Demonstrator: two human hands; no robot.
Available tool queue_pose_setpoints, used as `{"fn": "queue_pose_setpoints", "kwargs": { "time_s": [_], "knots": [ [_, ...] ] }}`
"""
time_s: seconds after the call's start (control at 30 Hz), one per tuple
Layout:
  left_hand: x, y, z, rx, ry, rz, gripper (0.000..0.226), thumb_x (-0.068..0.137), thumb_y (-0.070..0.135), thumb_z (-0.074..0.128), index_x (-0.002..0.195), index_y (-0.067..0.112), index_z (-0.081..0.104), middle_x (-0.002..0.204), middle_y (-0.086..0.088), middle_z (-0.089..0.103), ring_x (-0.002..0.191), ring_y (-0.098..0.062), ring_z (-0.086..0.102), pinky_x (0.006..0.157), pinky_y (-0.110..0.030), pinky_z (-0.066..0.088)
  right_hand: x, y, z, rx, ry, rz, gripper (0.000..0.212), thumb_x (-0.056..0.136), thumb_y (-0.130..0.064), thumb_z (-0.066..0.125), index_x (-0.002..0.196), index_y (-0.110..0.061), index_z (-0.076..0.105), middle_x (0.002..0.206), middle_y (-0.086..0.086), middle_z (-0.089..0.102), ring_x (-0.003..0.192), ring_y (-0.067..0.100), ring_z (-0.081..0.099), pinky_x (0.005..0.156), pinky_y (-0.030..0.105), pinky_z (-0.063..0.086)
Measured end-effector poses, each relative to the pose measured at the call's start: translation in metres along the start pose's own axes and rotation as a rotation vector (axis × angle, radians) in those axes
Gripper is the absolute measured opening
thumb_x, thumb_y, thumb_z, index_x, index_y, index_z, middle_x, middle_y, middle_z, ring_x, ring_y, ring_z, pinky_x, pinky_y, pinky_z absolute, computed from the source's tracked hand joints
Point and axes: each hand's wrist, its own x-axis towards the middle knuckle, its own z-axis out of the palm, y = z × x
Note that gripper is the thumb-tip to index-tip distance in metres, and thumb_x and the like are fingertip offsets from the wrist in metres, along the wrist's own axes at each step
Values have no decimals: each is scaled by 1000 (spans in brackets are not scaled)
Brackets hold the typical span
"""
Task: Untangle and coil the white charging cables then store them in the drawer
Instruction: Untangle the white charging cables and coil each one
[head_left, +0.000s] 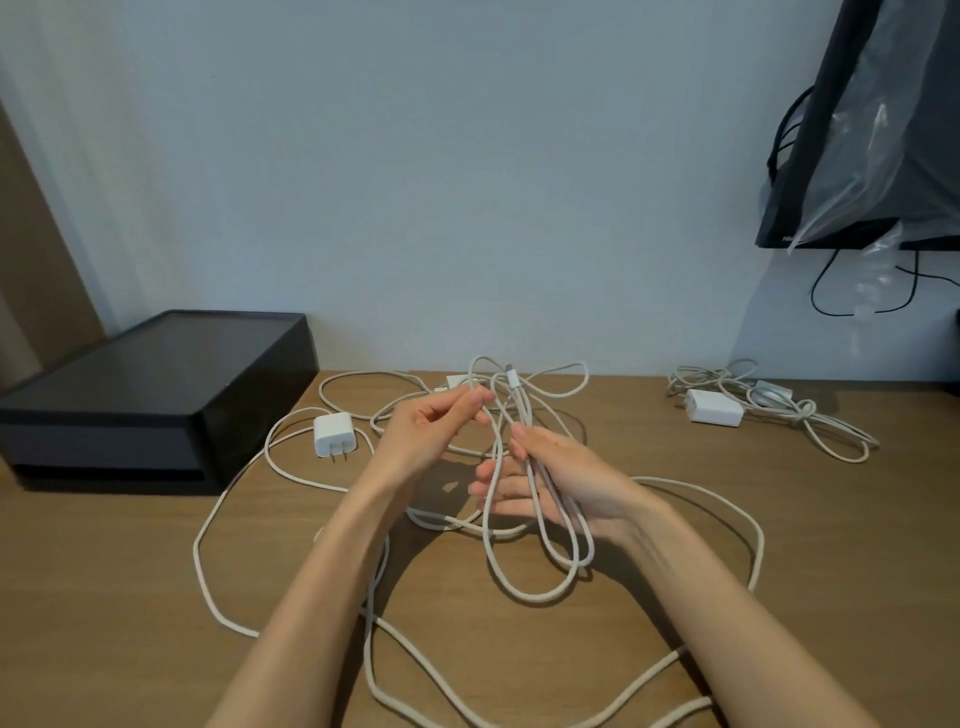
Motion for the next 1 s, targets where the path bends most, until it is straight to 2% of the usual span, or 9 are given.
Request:
{"fn": "queue_pose_setpoints", "kwargs": {
  "time_s": [0.13, 0.23, 0.37, 0.47, 0.6, 0.7, 0.8, 0.9, 1.0],
  "knots": [
    [-1, 0, 5, 3, 5, 114, 19, 89, 21, 62, 88, 7, 75, 88, 11, 73, 90, 11, 62, 74, -1, 42, -1, -3, 0, 166, -15, 17, 23, 100, -21, 44, 97, -8, 62, 76, 15, 64, 70, 29, 68, 77, 47, 59],
    [-2, 0, 9, -14, 23, 160, 17, 89, 18, 62, 86, 7, 74, 86, 4, 73, 87, 11, 63, 74, -1, 40, 6, 1, -2, 142, -10, -39, 22, 102, -25, 40, 108, -8, 51, 67, 6, 52, 51, 14, 51, 57, 31, 54],
    [-1, 1, 9, -25, 92, 196, 14, 89, 18, 62, 89, 11, 75, 75, 10, 72, 83, 11, 63, 73, -1, 40, 8, 3, -6, -79, 44, -152, 16, 103, -31, 35, 99, -16, 38, 58, -2, 39, 45, 7, 27, 40, 16, 29],
    [2, 2, 5, -30, 185, 198, 17, 88, 20, 63, 91, 8, 75, 72, 12, 72, 78, 11, 63, 70, -2, 42, 7, 5, -8, -220, -10, -177, 20, 102, -36, 35, 102, -16, 39, 57, -4, 31, 45, 8, 21, 41, 17, 19],
    [0, 1, 1, -26, 244, 184, 14, 88, 24, 63, 79, 21, 73, 73, 16, 72, 82, 10, 64, 71, -2, 43, 3, 6, -10, -546, 1, -234, 31, 103, -38, 32, 114, -12, 45, 58, -5, 32, 46, 8, 23, 42, 20, 22],
    [-1, 3, 0, -29, 220, 164, 13, 86, 26, 64, 76, 25, 72, 73, 13, 72, 80, 7, 65, 72, -5, 46, 3, 6, -13, -824, 44, -317, 33, 101, -40, 38, 102, -13, 57, 62, -6, 39, 49, 7, 33, 48, 25, 30],
    [-2, 4, -1, 9, 156, 130, 11, 85, 28, 65, 79, 26, 73, 73, 11, 72, 72, 9, 61, 66, -5, 46, 6, 11, -19, -1153, 102, -370, 34, 96, -49, 44, 89, -18, 56, 68, -7, 48, 58, 8, 43, 58, 36, 37],
    [-2, 3, -5, 73, 165, 141, 9, 86, 31, 64, 83, 33, 72, 70, 11, 71, 67, 0, 59, 64, -14, 47, 6, 12, -24, -1227, 175, -392, 39, 98, -47, 38, 83, -13, 50, 66, -4, 47, 58, 10, 41, 58, 38, 35],
    [3, -2, -16, 199, 228, 216, 16, 90, 28, 60, 103, 35, 66, 87, 9, 71, 83, -12, 64, 69, -19, 49, 4, 8, -23, -1186, 181, -386, 38, 100, -43, 35, 79, -14, 48, 65, -5, 44, 56, 5, 37, 59, 31, 33]
  ]
}}
